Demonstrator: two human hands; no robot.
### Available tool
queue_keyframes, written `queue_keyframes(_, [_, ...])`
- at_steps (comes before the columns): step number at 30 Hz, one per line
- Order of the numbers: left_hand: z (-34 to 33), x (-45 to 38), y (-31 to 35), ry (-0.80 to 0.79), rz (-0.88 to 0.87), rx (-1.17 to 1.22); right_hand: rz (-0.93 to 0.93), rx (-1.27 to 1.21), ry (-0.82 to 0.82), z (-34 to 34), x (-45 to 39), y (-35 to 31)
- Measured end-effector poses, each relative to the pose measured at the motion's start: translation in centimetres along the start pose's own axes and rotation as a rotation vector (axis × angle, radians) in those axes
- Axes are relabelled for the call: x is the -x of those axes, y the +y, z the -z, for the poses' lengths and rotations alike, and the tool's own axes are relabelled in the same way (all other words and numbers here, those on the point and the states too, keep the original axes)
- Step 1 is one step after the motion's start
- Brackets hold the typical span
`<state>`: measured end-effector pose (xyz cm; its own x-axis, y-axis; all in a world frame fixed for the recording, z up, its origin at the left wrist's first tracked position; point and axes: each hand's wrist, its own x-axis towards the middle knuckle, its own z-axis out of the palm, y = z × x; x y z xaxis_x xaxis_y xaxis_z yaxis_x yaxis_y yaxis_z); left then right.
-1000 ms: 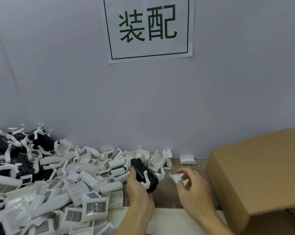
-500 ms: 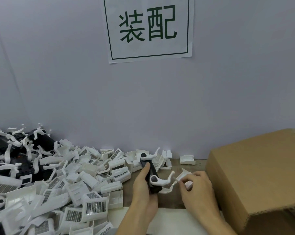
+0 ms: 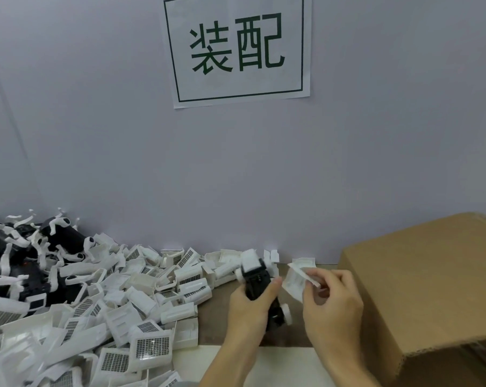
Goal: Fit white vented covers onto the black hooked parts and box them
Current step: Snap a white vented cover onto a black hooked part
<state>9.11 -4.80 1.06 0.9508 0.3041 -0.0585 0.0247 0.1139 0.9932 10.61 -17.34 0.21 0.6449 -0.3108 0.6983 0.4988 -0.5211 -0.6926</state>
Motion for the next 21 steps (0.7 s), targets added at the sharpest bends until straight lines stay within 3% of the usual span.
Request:
queue_keyframes(4, [-0.9,0.8,0.6,-0.238,0.045,0.113,0.167,-0.061,-0.16,-0.2,0.5,-0.5])
queue_keyframes(9, [-0.5,1.2,1.0,-0.198,0.076,0.219,0.292,-0.226,-0.372,0.5,0.9,-1.3])
queue_keyframes(15, [-0.6,0.8,0.6,-0.19,0.037,0.281,0.152,-0.164,-0.262,-0.1,0.9,-1.2])
queue_keyframes(19, [-1.0,0.7,0.2,-0.168,0.0,0.298,0.032,-0.128,-0.384,-0.5,1.0,-0.6])
queue_keyframes(21, [-1.1,0.9,0.2,-0.166,-0.025,0.272,0.037,-0.127,-0.37,-0.5,1.0,-0.6])
